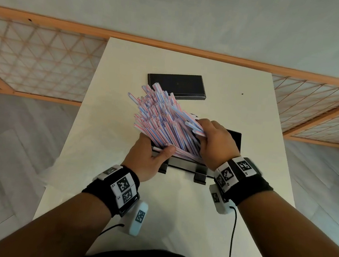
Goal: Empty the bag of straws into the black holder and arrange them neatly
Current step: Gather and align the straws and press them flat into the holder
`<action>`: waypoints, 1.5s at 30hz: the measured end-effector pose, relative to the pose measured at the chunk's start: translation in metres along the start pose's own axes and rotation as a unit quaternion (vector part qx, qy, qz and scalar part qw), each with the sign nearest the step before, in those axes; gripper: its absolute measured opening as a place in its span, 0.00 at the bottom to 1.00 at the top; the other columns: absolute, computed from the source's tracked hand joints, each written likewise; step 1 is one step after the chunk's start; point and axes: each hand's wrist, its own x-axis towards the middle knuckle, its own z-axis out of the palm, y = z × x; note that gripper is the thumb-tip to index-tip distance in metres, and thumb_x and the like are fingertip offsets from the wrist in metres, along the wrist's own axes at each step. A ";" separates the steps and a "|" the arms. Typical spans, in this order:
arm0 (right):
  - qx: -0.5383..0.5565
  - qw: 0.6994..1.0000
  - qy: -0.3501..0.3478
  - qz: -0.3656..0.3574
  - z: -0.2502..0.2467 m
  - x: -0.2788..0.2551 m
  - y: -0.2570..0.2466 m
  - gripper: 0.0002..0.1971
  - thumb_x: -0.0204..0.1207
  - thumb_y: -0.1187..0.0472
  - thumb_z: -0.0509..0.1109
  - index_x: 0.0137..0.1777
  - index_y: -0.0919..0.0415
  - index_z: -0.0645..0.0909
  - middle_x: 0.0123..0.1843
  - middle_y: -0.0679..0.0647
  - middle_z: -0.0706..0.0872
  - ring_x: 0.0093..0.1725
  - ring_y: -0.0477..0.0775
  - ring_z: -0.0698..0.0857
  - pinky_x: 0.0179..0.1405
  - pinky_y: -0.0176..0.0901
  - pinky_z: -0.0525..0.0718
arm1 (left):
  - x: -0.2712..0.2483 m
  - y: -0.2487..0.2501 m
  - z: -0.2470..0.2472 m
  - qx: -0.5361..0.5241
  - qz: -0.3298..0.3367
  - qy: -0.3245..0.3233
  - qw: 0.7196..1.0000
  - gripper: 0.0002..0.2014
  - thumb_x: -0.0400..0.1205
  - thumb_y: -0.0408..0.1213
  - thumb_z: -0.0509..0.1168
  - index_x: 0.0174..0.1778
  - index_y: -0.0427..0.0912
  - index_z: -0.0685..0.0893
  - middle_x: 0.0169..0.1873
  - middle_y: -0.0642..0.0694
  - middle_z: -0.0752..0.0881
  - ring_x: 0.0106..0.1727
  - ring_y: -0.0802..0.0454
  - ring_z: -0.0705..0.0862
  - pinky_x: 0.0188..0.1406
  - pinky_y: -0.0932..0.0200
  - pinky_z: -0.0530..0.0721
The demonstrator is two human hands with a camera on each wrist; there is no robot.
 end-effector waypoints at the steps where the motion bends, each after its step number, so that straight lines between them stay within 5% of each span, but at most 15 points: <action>1: 0.014 1.000 -0.001 0.005 0.001 0.000 -0.002 0.16 0.78 0.66 0.64 0.66 0.58 0.77 0.54 0.61 0.84 0.51 0.67 0.81 0.45 0.50 0.78 | 0.000 -0.001 0.000 0.002 0.001 0.001 1.000 0.29 0.80 0.54 0.71 0.72 0.44 0.73 0.60 0.54 0.84 0.61 0.61 0.82 0.61 0.62 0.77; 4: 0.072 0.995 -0.006 0.067 0.005 0.000 -0.004 0.13 0.79 0.60 0.66 0.63 0.59 0.76 0.53 0.58 0.86 0.51 0.63 0.84 0.44 0.43 0.72 | 0.000 -0.001 -0.001 0.004 -0.001 0.000 1.000 0.29 0.80 0.54 0.71 0.72 0.45 0.73 0.60 0.54 0.84 0.60 0.62 0.81 0.60 0.63 0.76; 7: 0.095 0.980 -0.085 0.155 0.008 0.003 0.002 0.14 0.78 0.54 0.67 0.60 0.59 0.75 0.50 0.57 0.85 0.52 0.63 0.84 0.44 0.42 0.72 | 0.000 0.000 -0.001 0.000 0.000 0.001 1.000 0.29 0.79 0.55 0.71 0.72 0.45 0.73 0.60 0.54 0.85 0.60 0.61 0.82 0.60 0.62 0.76; 12: 0.012 0.969 -0.193 0.152 0.015 0.014 0.009 0.21 0.75 0.53 0.69 0.68 0.53 0.76 0.57 0.59 0.87 0.57 0.64 0.85 0.51 0.42 0.80 | 0.000 0.000 -0.001 0.006 0.001 -0.002 1.000 0.28 0.80 0.52 0.71 0.73 0.46 0.73 0.60 0.55 0.85 0.59 0.64 0.80 0.55 0.72 0.74; 16: -0.007 0.977 -0.184 0.104 0.017 0.019 0.009 0.15 0.78 0.47 0.68 0.61 0.52 0.79 0.53 0.54 0.87 0.54 0.61 0.85 0.50 0.44 0.80 | 0.002 0.000 -0.001 -0.004 0.017 -0.002 1.000 0.27 0.81 0.49 0.72 0.73 0.46 0.73 0.61 0.55 0.84 0.54 0.74 0.79 0.53 0.86 0.68; 19: 0.011 0.984 -0.160 0.077 0.019 0.018 0.002 0.07 0.81 0.52 0.67 0.53 0.52 0.74 0.46 0.53 0.84 0.48 0.61 0.85 0.43 0.43 0.76 | 0.002 -0.002 -0.001 -0.008 0.019 0.001 1.000 0.30 0.80 0.53 0.72 0.74 0.46 0.72 0.63 0.54 0.84 0.62 0.63 0.82 0.60 0.74 0.73; 21: 0.038 0.989 -0.133 0.060 0.018 0.019 -0.002 0.07 0.81 0.55 0.66 0.55 0.53 0.74 0.45 0.55 0.85 0.46 0.62 0.85 0.42 0.42 0.73 | 0.002 -0.002 -0.001 -0.010 0.022 -0.001 1.000 0.31 0.79 0.55 0.72 0.74 0.46 0.72 0.63 0.53 0.85 0.65 0.58 0.82 0.61 0.68 0.75; 24: 0.071 0.994 -0.089 0.010 0.009 0.019 -0.010 0.14 0.81 0.58 0.65 0.66 0.52 0.76 0.48 0.56 0.88 0.44 0.58 0.84 0.43 0.41 0.76 | 0.001 0.000 -0.003 -0.015 0.021 -0.006 1.000 0.29 0.81 0.51 0.72 0.74 0.46 0.72 0.62 0.53 0.84 0.62 0.61 0.82 0.55 0.81 0.72; 28: 0.085 0.995 -0.033 -0.050 -0.008 0.020 -0.016 0.12 0.80 0.60 0.65 0.62 0.54 0.78 0.45 0.50 0.84 0.41 0.53 0.79 0.42 0.39 0.70 | 0.001 0.002 -0.003 -0.015 0.024 -0.006 1.000 0.28 0.81 0.48 0.72 0.74 0.43 0.73 0.58 0.56 0.83 0.55 0.70 0.78 0.51 0.86 0.70; 32: 0.025 1.000 -0.010 -0.015 -0.004 0.019 -0.001 0.14 0.75 0.56 0.75 0.58 0.58 0.80 0.51 0.58 0.86 0.49 0.65 0.83 0.44 0.41 0.71 | 0.001 0.003 -0.002 -0.018 0.017 -0.007 1.000 0.27 0.81 0.47 0.72 0.73 0.44 0.73 0.57 0.58 0.83 0.57 0.66 0.80 0.51 0.87 0.69; 35: -0.006 0.998 0.035 0.043 -0.002 0.010 0.009 0.24 0.67 0.52 0.82 0.59 0.56 0.79 0.54 0.57 0.79 0.53 0.63 0.80 0.51 0.49 0.80 | 0.000 0.005 -0.004 -0.015 0.021 -0.004 1.000 0.28 0.80 0.48 0.72 0.74 0.44 0.72 0.61 0.56 0.83 0.60 0.66 0.78 0.52 0.88 0.67; 37: -0.005 0.995 0.066 0.076 -0.005 0.004 0.014 0.25 0.64 0.48 0.84 0.54 0.57 0.77 0.51 0.55 0.78 0.49 0.60 0.80 0.47 0.50 0.81 | -0.001 0.006 -0.004 -0.012 0.021 -0.006 1.000 0.28 0.81 0.48 0.72 0.74 0.45 0.72 0.61 0.56 0.83 0.61 0.65 0.79 0.52 0.87 0.68; 41: -0.027 0.993 -0.012 0.117 -0.005 -0.010 0.025 0.22 0.70 0.39 0.76 0.38 0.58 0.75 0.33 0.49 0.80 0.34 0.54 0.79 0.30 0.42 0.70 | -0.002 0.013 -0.007 0.005 0.013 -0.016 1.000 0.27 0.81 0.49 0.72 0.74 0.45 0.73 0.59 0.59 0.82 0.54 0.72 0.77 0.50 0.88 0.68; 45: -0.002 0.995 -0.077 0.065 0.003 -0.023 0.029 0.18 0.75 0.39 0.69 0.38 0.54 0.80 0.34 0.48 0.83 0.35 0.49 0.80 0.33 0.42 0.70 | -0.003 0.022 -0.017 0.059 0.048 0.039 0.996 0.14 0.78 0.48 0.75 0.57 0.48 0.86 0.49 0.57 0.88 0.46 0.67 0.84 0.44 0.75 0.78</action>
